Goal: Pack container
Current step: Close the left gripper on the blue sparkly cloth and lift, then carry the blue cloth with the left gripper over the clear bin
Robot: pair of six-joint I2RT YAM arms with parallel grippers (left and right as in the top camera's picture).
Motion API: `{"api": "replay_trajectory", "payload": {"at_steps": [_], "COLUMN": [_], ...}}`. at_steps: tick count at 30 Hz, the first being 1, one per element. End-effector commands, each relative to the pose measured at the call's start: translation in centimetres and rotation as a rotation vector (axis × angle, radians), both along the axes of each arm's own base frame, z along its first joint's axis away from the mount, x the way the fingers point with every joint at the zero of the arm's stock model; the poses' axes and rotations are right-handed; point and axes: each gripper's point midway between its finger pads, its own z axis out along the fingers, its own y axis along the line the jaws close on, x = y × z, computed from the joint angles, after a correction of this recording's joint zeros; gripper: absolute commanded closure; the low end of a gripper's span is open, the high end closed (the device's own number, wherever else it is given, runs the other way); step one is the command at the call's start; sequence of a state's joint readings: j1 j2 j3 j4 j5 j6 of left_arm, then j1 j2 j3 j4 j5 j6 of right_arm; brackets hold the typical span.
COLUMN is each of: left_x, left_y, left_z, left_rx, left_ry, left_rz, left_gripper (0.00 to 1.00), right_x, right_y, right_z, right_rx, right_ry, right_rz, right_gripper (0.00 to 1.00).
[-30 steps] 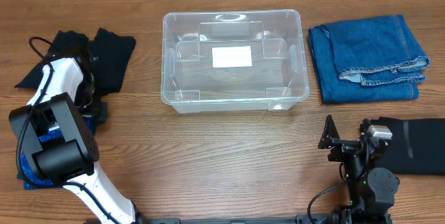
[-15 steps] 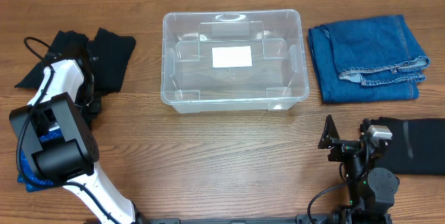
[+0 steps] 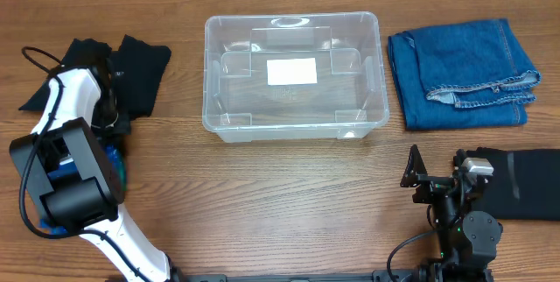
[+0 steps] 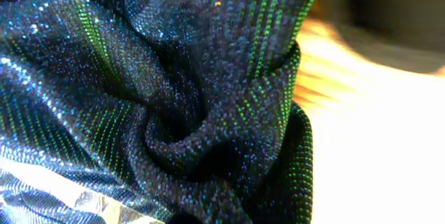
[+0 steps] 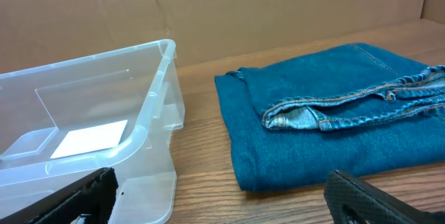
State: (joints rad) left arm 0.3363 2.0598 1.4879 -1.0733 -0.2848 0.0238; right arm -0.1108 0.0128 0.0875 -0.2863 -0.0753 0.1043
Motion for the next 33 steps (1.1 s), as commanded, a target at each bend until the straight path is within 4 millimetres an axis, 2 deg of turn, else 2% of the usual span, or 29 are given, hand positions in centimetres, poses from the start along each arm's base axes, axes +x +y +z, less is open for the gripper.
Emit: {"api": "replay_trajectory", "payload": {"at_steps": [1, 6, 8, 12, 15, 17, 20, 22, 24, 28, 33], "left_x": [3.3, 5.4, 6.1, 7.1, 8.0, 8.4, 9.4, 9.8, 10.2, 11.2, 12.5], "left_y": [-3.5, -5.0, -5.6, -6.8, -8.6, -9.5, -12.5, -14.1, -16.1, -21.4, -25.4], "left_z": [2.9, 9.4, 12.5, 17.3, 21.4, 23.2, 27.4, 29.2, 30.7, 33.5, 36.0], "left_rx": [-0.215, -0.287, -0.286, -0.266, -0.251, -0.243, -0.239, -0.234, -0.221, -0.145, 0.076], "left_ry": [-0.117, -0.188, -0.226, -0.303, -0.391, -0.436, -0.566, -0.620, -0.662, -0.737, -0.787], "left_rz": [0.040, 0.018, -0.005, -0.054, -0.115, -0.148, -0.245, -0.323, -0.448, -0.808, -1.045], "left_gripper": [0.96, 0.96, 0.96, 0.96, 0.96, 0.96, 0.96, 0.96, 0.96, 0.96, 0.96], "right_x": [0.0, 0.0, 0.0, 0.0, 0.0, 0.0, 0.0, 0.0, 0.0, 0.0, 0.0], "right_y": [0.0, 0.0, 0.0, 0.0, 0.0, 0.0, 0.0, 0.0, 0.0, 0.0, 0.0], "right_z": [0.3, 0.3, 0.3, 0.3, 0.3, 0.3, 0.3, 0.3, 0.3, 0.3, 0.3], "right_rx": [-0.001, -0.001, -0.001, -0.001, -0.001, -0.001, -0.001, -0.001, -0.001, -0.001, -0.001], "right_ry": [-0.012, -0.012, -0.012, -0.012, -0.012, -0.012, -0.012, -0.012, -0.012, -0.012, -0.012], "right_rz": [0.003, 0.003, 0.003, 0.003, 0.003, 0.003, 0.003, 0.003, 0.003, 0.003, 0.003], "right_gripper": [0.00, 0.00, 0.00, 0.00, 0.00, 0.00, 0.00, 0.00, 0.00, 0.00, 0.00]}}
